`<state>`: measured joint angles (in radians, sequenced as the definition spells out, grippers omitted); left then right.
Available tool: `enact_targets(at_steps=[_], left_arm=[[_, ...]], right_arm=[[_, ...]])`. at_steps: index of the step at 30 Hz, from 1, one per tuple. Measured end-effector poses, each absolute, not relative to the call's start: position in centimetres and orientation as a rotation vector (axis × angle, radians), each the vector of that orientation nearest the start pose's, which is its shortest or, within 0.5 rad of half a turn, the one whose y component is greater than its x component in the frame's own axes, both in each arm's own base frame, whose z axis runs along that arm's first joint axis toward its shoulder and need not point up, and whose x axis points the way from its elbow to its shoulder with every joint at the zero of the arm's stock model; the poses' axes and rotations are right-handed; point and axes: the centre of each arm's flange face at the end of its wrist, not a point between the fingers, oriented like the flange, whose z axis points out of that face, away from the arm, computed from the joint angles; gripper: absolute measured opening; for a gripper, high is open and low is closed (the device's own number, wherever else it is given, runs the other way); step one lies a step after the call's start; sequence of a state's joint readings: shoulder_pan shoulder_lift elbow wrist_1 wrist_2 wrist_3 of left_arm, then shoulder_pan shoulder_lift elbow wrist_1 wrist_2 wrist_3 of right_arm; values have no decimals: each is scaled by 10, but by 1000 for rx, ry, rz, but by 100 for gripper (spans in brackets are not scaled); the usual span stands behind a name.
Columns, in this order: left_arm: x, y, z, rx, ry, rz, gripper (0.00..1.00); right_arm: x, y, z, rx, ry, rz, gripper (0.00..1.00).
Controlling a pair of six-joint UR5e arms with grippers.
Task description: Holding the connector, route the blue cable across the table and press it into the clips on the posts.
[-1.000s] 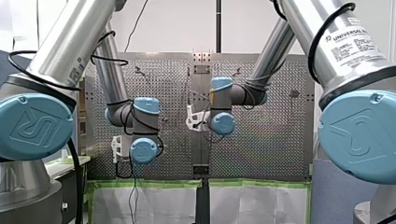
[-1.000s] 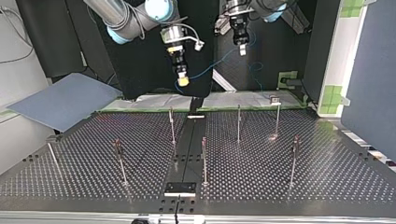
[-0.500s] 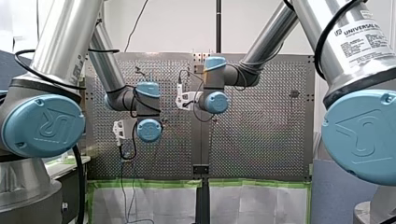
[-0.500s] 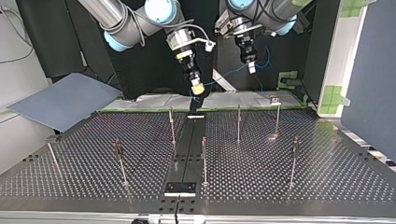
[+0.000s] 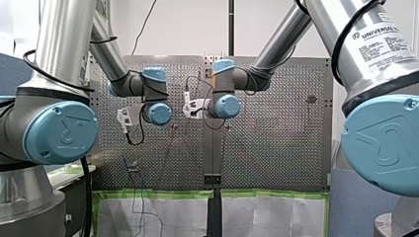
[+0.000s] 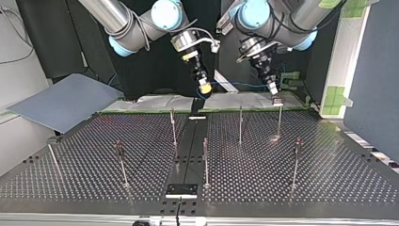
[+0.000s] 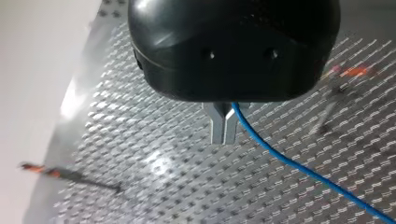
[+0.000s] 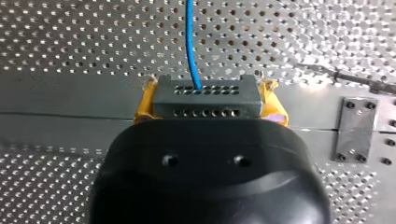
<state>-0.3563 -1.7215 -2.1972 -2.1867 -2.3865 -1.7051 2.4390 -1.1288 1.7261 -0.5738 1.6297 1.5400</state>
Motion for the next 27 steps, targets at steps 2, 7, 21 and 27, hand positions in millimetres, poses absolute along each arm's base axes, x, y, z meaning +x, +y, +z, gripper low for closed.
enact_targets(at_steps=[2, 7, 21, 27], left_arm=[[387, -201, 234, -532, 1338, 178, 0], [401, -189, 267, -549, 1299, 212, 0], [390, -177, 331, -539, 1271, 244, 0], [379, -176, 349, -492, 1280, 238, 0]], right_arm=[[545, -292, 227, 1815, -687, 1742, 0], [553, -291, 237, 1836, -686, 1766, 0], [574, -303, 283, 1845, -690, 1784, 0], [586, -300, 304, 1872, -672, 1819, 0]])
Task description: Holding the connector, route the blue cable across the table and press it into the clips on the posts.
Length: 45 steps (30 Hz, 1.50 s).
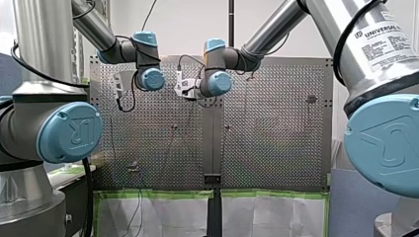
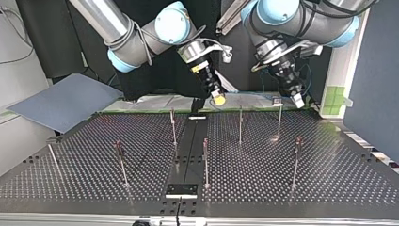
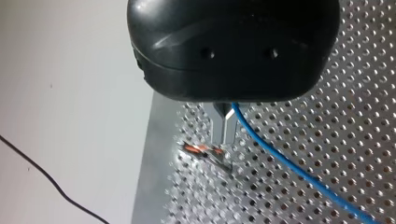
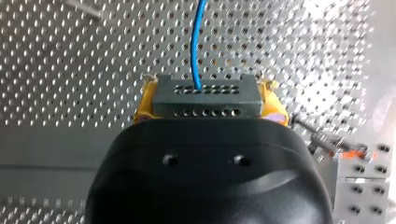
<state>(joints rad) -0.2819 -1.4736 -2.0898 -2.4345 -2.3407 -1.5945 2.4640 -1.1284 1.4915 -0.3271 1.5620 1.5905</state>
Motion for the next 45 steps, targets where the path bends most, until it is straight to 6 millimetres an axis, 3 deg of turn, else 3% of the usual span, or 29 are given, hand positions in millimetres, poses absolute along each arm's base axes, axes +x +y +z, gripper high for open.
enact_targets(at_steps=[6, 13, 18, 26, 35, 45], left_arm=[[373, -174, 375, -460, 1267, 217, 0], [367, -163, 398, -466, 1257, 231, 0], [369, -158, 393, -447, 1299, 261, 0], [379, -159, 366, -368, 1418, 275, 0], [380, -155, 367, -326, 1477, 235, 0], [407, -145, 383, -355, 1442, 216, 0]], right_arm=[[598, -292, 323, -2474, 849, -2410, 0], [601, -299, 345, -2464, 865, -2408, 0], [603, -305, 361, -2449, 884, -2405, 0], [611, -309, 385, -2413, 883, -2437, 0], [628, -317, 402, -2375, 845, -2503, 0], [640, -334, 414, -2333, 830, -2565, 0]])
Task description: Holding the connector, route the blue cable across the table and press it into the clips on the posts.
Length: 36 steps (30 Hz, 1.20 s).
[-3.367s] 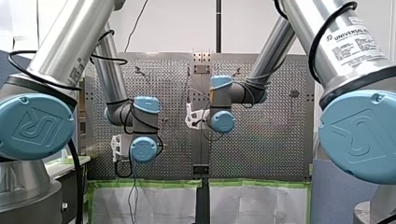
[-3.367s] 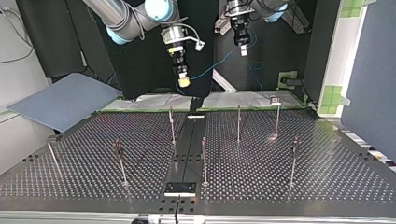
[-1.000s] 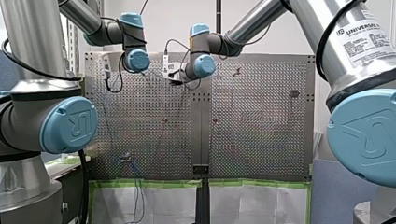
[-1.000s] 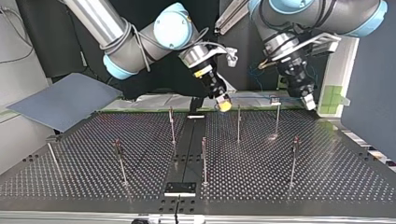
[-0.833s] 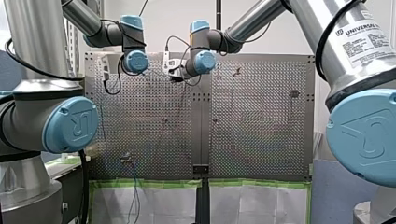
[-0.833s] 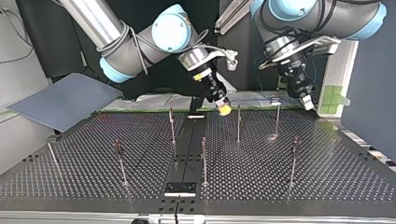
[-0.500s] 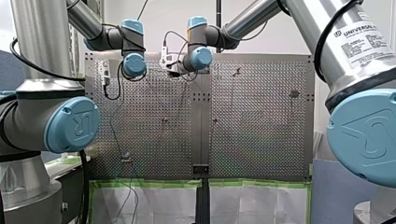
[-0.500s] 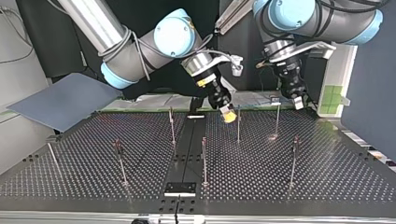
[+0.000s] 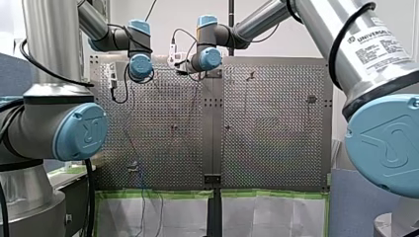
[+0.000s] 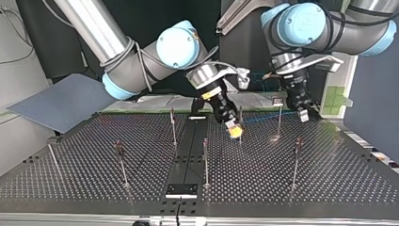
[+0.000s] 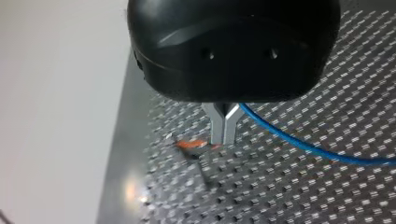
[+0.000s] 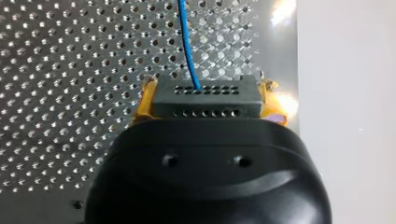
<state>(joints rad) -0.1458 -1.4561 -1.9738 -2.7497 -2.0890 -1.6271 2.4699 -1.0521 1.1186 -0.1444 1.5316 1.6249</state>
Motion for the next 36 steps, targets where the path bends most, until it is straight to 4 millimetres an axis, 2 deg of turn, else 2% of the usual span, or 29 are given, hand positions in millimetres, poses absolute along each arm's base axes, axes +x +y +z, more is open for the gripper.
enact_targets(at_steps=[7, 12, 21, 26, 31, 36], left_arm=[[418, -128, 390, -371, 1427, 244, 0], [427, -113, 392, -367, 1415, 251, 0], [454, -82, 395, -373, 1382, 240, 0], [467, -70, 397, -372, 1366, 220, 0], [480, -69, 389, -348, 1381, 189, 0], [485, -70, 387, -334, 1380, 148, 0]], right_arm=[[656, -338, 421, -2302, 789, -2597, 0], [666, -338, 435, -2262, 759, -2643, 0], [684, -346, 438, -2236, 748, -2673, 0], [695, -351, 432, -2228, 742, -2680, 0], [710, -352, 422, -2225, 731, -2679, 0], [721, -352, 415, -2218, 721, -2681, 0]])
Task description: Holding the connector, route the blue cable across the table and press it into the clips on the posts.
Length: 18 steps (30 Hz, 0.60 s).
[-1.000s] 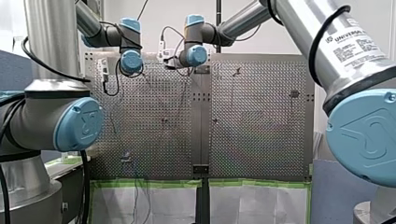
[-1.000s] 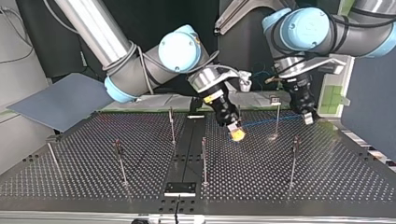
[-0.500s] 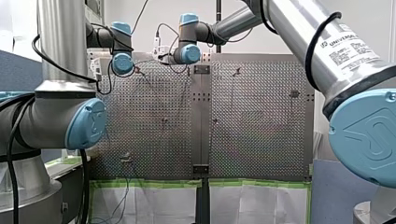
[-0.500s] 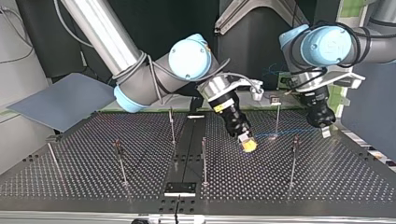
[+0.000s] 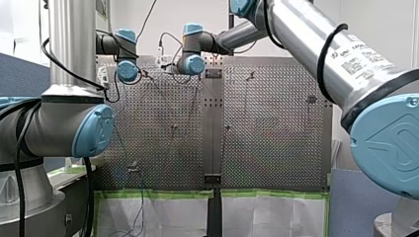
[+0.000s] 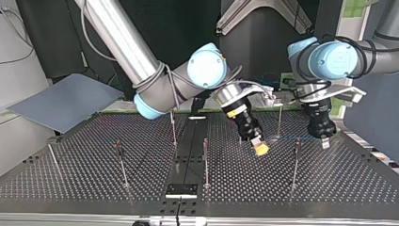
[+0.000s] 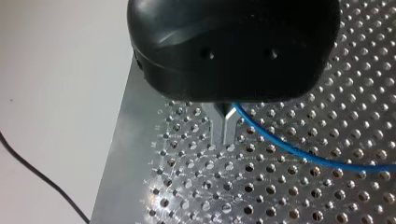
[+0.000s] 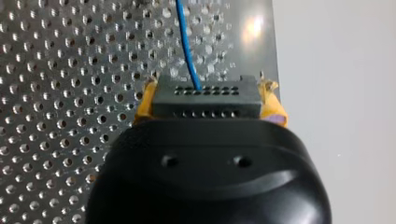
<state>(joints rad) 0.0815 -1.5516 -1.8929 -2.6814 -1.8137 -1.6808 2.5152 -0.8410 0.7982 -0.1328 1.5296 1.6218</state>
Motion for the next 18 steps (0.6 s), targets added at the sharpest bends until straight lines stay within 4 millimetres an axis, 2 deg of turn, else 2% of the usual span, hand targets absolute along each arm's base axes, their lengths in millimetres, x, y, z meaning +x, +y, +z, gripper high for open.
enact_targets(at_steps=[18], left_arm=[[488, -71, 381, -327, 1393, 124, 0]], right_arm=[[720, -357, 411, -2233, 751, -2665, 0]])
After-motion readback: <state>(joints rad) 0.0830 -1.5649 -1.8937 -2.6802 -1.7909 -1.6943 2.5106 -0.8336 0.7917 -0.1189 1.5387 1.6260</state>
